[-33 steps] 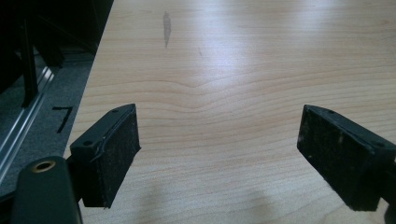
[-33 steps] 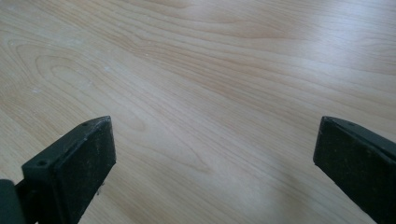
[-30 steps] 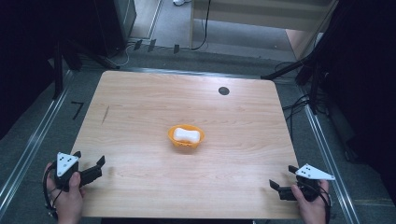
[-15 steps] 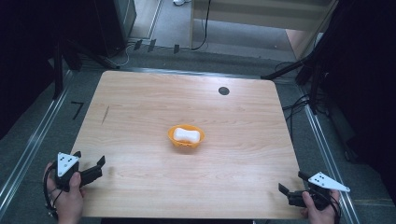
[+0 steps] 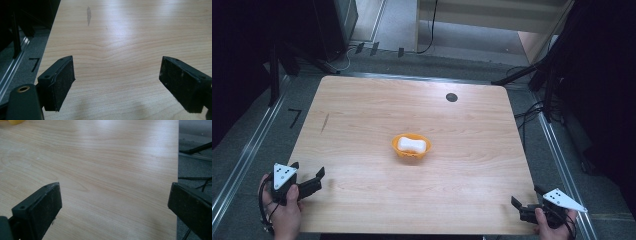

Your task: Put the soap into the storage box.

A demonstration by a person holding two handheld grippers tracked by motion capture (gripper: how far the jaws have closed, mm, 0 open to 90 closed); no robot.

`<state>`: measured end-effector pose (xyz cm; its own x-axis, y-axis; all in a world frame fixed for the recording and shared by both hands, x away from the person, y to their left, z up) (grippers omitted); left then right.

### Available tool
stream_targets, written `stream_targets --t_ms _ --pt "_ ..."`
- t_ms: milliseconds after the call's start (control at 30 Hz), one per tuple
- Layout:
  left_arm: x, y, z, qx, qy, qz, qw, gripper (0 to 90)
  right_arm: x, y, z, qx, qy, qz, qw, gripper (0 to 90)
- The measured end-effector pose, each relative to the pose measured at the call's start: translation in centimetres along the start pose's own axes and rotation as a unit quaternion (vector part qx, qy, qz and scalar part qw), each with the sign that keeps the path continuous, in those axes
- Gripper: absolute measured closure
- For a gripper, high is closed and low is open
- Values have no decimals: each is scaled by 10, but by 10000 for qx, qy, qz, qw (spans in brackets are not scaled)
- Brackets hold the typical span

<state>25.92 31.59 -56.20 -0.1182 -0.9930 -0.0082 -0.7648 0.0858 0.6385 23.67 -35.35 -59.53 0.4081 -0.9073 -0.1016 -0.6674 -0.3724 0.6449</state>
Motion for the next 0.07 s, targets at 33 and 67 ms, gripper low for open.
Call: stream_targets --t_ms 33,67 --pt "0 0 0 -11 -4 3 10000 139 0 1 0 31 -13 -17 10000 0" --pt "0 0 0 -5 -9 5 10000 138 1 2 -1 100 -54 -43 9999 0"
Point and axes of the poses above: each handheld gripper's, and its own axes: y roughly backward along the jaws, z roughly out of its underside, x roughly to its right, the point moved 8 cm from there along -y, roughly forward along the jaws, and after that the axes turned 10 degrees about -x, right-handed, at the moved point
